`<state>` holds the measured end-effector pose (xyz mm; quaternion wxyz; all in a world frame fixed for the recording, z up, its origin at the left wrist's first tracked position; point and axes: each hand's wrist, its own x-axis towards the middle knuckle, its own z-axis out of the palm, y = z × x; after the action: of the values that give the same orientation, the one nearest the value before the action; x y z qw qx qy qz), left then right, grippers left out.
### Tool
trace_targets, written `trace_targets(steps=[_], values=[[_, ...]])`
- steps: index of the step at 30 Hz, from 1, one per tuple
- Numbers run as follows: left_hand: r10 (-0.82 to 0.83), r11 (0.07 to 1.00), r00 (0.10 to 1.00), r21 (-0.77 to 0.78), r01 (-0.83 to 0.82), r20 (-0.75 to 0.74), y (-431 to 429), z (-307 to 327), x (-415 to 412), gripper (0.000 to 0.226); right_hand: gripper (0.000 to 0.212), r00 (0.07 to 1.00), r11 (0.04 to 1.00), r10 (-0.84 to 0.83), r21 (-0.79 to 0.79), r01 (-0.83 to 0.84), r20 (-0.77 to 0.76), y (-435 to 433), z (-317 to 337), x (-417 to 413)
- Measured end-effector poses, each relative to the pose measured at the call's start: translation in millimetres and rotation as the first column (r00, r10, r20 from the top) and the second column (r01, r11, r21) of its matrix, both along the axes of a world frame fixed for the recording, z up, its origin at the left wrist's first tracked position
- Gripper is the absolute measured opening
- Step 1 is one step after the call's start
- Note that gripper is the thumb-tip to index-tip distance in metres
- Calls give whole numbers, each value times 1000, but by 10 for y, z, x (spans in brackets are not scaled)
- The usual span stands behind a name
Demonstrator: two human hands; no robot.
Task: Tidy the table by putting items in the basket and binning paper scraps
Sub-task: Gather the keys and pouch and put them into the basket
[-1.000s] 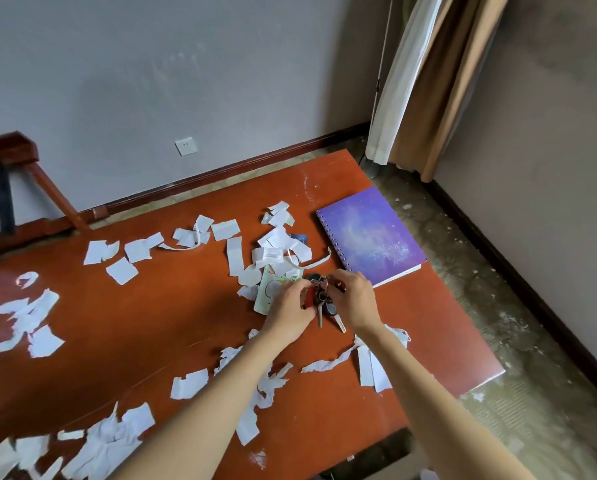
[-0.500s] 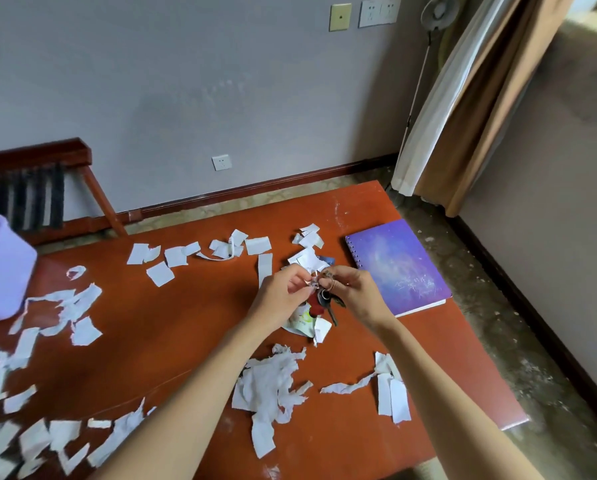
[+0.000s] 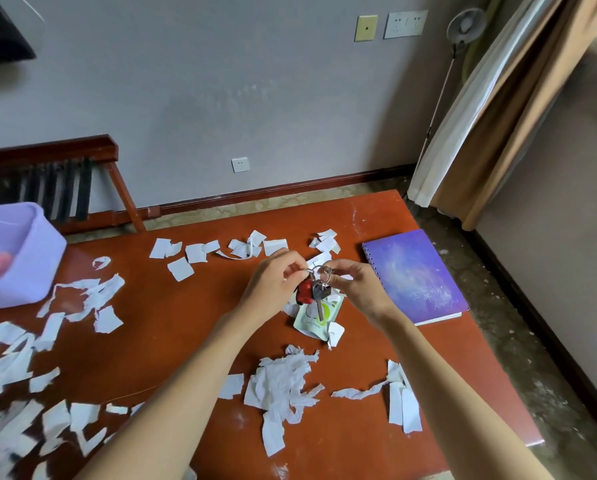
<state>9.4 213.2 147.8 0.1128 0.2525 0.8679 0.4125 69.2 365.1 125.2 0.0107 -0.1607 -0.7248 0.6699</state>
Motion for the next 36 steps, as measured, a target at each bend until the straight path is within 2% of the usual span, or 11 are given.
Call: trace_targets(steps=[4, 7, 9, 12, 17, 21, 23, 25, 30, 33, 36], values=[[10, 992, 999, -125, -5, 40, -57, 42, -63, 6, 14, 996, 996, -84, 26, 83, 36, 5, -45, -77], [75, 992, 987, -115, -59, 144, -129, 2, -91, 7, 25, 951, 952, -257, 217, 217, 173, 21, -283, -125], [128, 987, 972, -120, -105, 198, -169, -56, -93, 7, 30, 907, 920, -270, 364, 144, 323, -15, -485, -126], [255, 966, 920, -119, -229, 299, -206, -122, -117, 4, 44, 840, 910, -179, 411, -57, 513, -148, -708, -98], [346, 938, 855, -135, -319, 385, -280, -172, -175, 12, 60, 724, 926, -309, 369, 81, 617, -242, -938, -201], [316, 947, 843, -193, -255, 436, -342, -208, -198, 40, 72, 638, 907, -390, 397, 140, 665, -280, -1028, -249], [321, 945, 840, -211, -252, 436, -355, -234, -194, 45, 75, 617, 901, -411, 405, 159, 671, -285, -1036, -258], [341, 939, 835, -205, -277, 431, -359, -262, -182, 45, 72, 612, 908, -397, 390, 155, 683, -293, -1030, -255], [416, 908, 820, -227, -352, 393, -432, -301, -173, 45, 39, 688, 952, -305, 234, 197, 659, -358, -1007, -281], [454, 888, 816, -257, -381, 357, -507, -285, -164, 46, 36, 722, 961, -276, 189, 202, 634, -382, -935, -287], [447, 886, 827, -298, -356, 341, -590, -242, -150, 48, 34, 698, 979, -197, 97, 180, 688, -399, -798, -285]])
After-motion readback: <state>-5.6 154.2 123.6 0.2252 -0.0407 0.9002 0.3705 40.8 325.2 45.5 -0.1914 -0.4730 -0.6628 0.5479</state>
